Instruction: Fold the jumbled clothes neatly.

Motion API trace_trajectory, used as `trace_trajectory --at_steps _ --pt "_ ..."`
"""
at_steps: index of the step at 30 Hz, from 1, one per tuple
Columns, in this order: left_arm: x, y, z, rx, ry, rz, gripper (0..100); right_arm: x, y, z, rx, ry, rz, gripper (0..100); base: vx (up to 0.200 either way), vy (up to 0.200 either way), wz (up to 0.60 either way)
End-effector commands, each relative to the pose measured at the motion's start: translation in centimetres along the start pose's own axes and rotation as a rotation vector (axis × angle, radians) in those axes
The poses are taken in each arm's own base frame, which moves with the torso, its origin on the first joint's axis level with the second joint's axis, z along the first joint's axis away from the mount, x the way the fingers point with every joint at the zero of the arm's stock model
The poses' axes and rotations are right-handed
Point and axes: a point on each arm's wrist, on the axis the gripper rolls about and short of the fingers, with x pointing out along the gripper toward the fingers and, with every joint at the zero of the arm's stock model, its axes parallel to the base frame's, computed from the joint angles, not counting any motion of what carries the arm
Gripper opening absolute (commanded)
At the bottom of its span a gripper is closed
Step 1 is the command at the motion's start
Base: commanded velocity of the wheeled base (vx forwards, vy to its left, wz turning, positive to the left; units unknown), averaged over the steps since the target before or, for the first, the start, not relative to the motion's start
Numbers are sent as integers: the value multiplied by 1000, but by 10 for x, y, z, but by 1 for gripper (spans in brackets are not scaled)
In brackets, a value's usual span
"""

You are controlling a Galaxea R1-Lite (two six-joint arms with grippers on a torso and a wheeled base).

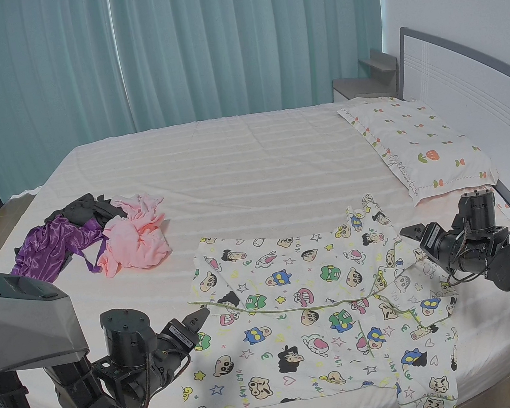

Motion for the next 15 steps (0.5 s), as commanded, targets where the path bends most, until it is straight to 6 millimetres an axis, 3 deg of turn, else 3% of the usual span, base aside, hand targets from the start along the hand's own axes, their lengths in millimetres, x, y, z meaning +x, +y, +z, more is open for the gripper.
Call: trace_trajectory --at_steps 1,3,15 --pt "1 1 1 -3 -1 2 100 -2 1 -5 -6 12 4 100 0 200 0" --pt "1 1 1 -3 -1 2 100 -3 1 -6 -8 14 6 100 0 200 0" --pt "4 4 4 -15 -8 13 100 -3 1 -10 -11 24 9 100 0 0 0"
